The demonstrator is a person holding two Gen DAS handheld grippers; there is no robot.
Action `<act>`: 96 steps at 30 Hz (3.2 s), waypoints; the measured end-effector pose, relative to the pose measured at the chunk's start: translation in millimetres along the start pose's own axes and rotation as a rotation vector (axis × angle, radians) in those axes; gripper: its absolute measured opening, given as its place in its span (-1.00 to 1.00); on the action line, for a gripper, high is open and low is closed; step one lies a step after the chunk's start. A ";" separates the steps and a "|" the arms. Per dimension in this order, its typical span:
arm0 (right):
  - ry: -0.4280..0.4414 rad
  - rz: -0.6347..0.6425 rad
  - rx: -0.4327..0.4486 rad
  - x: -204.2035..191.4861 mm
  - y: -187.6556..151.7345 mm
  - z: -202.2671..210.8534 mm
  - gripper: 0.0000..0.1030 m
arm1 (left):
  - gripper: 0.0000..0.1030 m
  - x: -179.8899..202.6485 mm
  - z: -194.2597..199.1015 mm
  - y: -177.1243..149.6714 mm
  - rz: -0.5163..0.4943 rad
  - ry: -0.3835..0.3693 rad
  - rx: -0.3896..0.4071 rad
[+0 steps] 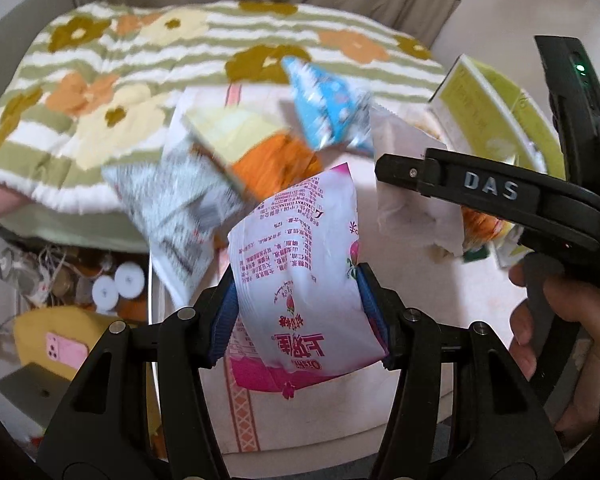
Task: Organize snacks
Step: 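Grasp the white-pink bag with the left tool while the right tool grasps the pale pink packet, then carry both held snacks over the yellow-green box and open both tools to drop them, then move both open tools back over the loose snacks on the cloth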
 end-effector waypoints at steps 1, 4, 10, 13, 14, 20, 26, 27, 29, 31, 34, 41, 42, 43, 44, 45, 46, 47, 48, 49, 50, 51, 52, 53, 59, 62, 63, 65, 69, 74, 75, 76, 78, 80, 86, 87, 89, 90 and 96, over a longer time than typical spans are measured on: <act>0.006 0.001 0.015 0.1 3.0 8.8 0.16 | 0.01 2.3 3.8 4.1 -0.005 -0.003 0.011; 0.031 0.012 0.065 -1.0 17.3 38.0 0.16 | 0.01 14.9 18.3 21.0 -0.028 -0.014 0.057; 0.081 0.039 0.149 9.0 45.9 87.7 0.16 | 0.01 44.0 35.7 54.3 -0.051 -0.010 0.113; 0.104 0.043 0.169 26.3 58.0 106.4 0.16 | 0.01 66.9 40.3 75.1 -0.048 0.000 0.144; 0.111 0.048 0.177 35.1 62.7 113.1 0.16 | 0.01 75.1 41.1 79.2 -0.043 0.003 0.154; 0.121 0.069 0.192 99.5 95.2 142.9 0.16 | 0.01 141.1 30.5 114.2 -0.012 -0.022 0.191; 0.110 0.081 0.195 168.9 126.3 162.6 0.16 | 0.01 213.3 10.6 146.4 0.000 -0.042 0.219; 0.103 0.080 0.193 181.7 132.1 164.3 0.16 | 0.01 222.1 6.5 150.4 0.004 -0.049 0.216; 0.092 0.077 0.188 203.1 141.7 165.7 0.16 | 0.01 243.5 -5.7 161.0 0.002 -0.067 0.199; 0.087 0.073 0.181 218.9 148.1 164.3 0.16 | 0.01 257.8 -16.0 169.3 -0.009 -0.062 0.185; 0.083 0.049 0.165 237.9 156.5 159.7 0.16 | 0.01 274.9 -32.5 183.9 -0.022 -0.059 0.153; 0.067 -0.007 0.155 267.4 171.1 152.4 0.16 | 0.01 301.8 -72.5 213.5 -0.080 -0.076 0.076; 0.063 -0.012 0.153 270.8 172.7 151.6 0.16 | 0.01 305.3 -76.2 215.4 -0.087 -0.079 0.070; 0.060 -0.014 0.152 272.6 174.2 150.9 0.16 | 0.01 308.4 -81.1 218.3 -0.096 -0.077 0.064; 0.054 -0.019 0.150 276.4 176.8 149.4 0.16 | 0.04 311.9 -85.7 221.0 -0.109 -0.068 0.058; 0.051 -0.026 0.149 279.0 178.5 148.7 0.16 | 0.07 314.1 -88.6 222.9 -0.121 -0.056 0.052; 0.050 -0.034 0.148 282.0 180.5 148.0 0.16 | 0.13 317.0 -91.8 225.1 -0.137 -0.042 0.047; 0.052 -0.046 0.148 284.1 182.9 146.6 0.16 | 0.32 320.4 -95.3 227.1 -0.161 -0.020 0.039; 0.053 -0.052 0.147 285.5 184.1 145.6 0.16 | 0.47 321.9 -96.9 228.1 -0.180 0.000 0.034; 0.054 -0.059 0.147 286.2 185.3 144.6 0.16 | 0.75 324.0 -98.1 228.9 -0.210 0.037 0.036; 0.053 -0.065 0.144 286.9 185.8 143.0 0.16 | 0.83 324.4 -96.8 229.6 -0.224 0.052 0.045; 0.052 -0.065 0.141 286.4 186.0 141.8 0.16 | 0.83 323.6 -94.6 229.7 -0.233 0.059 0.056; 0.051 -0.064 0.138 286.3 185.8 140.7 0.16 | 0.83 322.0 -92.2 228.3 -0.237 0.058 0.059; 0.047 -0.063 0.133 285.7 185.3 139.2 0.16 | 0.83 318.2 -91.5 227.4 -0.234 0.053 0.056; 0.014 -0.036 0.098 283.4 182.3 125.4 0.16 | 0.83 292.2 -79.9 207.6 -0.155 -0.035 0.036; 0.005 -0.032 0.078 283.7 181.7 118.7 0.16 | 0.83 281.7 -73.9 201.6 -0.130 -0.031 0.039; 0.003 -0.030 0.074 283.2 181.6 117.5 0.16 | 0.83 277.9 -71.5 200.4 -0.126 -0.018 0.045; -0.007 -0.019 0.062 282.8 181.9 114.7 0.16 | 0.83 272.6 -68.3 198.8 -0.122 -0.004 0.050; -0.014 0.015 0.002 278.5 181.0 105.3 0.17 | 0.83 265.3 -62.9 196.4 -0.103 -0.005 0.057; -0.007 0.045 0.031 275.8 180.7 108.9 0.69 | 0.83 257.4 -59.0 189.4 -0.067 -0.020 0.044; 0.000 0.047 0.046 275.8 180.4 112.9 0.83 | 0.83 256.6 -58.2 188.5 -0.065 -0.019 0.043; 0.007 0.049 0.057 275.3 179.8 116.7 0.83 | 0.83 255.7 -56.0 184.6 -0.061 -0.021 0.041; 0.011 0.054 0.076 277.6 175.4 125.1 0.83 | 0.83 254.9 -54.2 179.2 -0.055 -0.021 0.040; 0.010 0.060 0.091 280.8 169.2 131.3 0.83 | 0.83 254.8 -51.2 172.1 -0.048 -0.019 0.037; 0.015 0.096 0.113 280.5 156.4 145.6 0.83 | 0.83 258.2 -35.3 156.3 -0.031 0.017 0.065; 0.025 0.101 0.113 279.5 155.5 148.2 0.83 | 0.83 258.6 -31.4 154.4 -0.026 0.024 0.070; 0.036 0.108 0.122 277.5 154.3 153.4 0.83 | 0.83 259.3 -22.0 148.8 -0.015 0.034 0.083; 0.043 0.117 0.127 275.9 153.4 156.9 0.83 | 0.83 259.4 -16.7 145.4 -0.009 0.043 0.090; 0.104 0.183 0.158 258.4 147.6 171.8 0.83 | 0.83 250.1 7.4 118.4 0.028 0.134 0.096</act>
Point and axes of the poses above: each gripper's, at about its wrist camera, not at the fingertips, and z roughly against the way its jaws point, x to its right, y to its top, the point moved 4 cm from there along -z, roughly the way its jaws point, and after that the axes turned 7 degrees about -z, right-handed, at the moved point
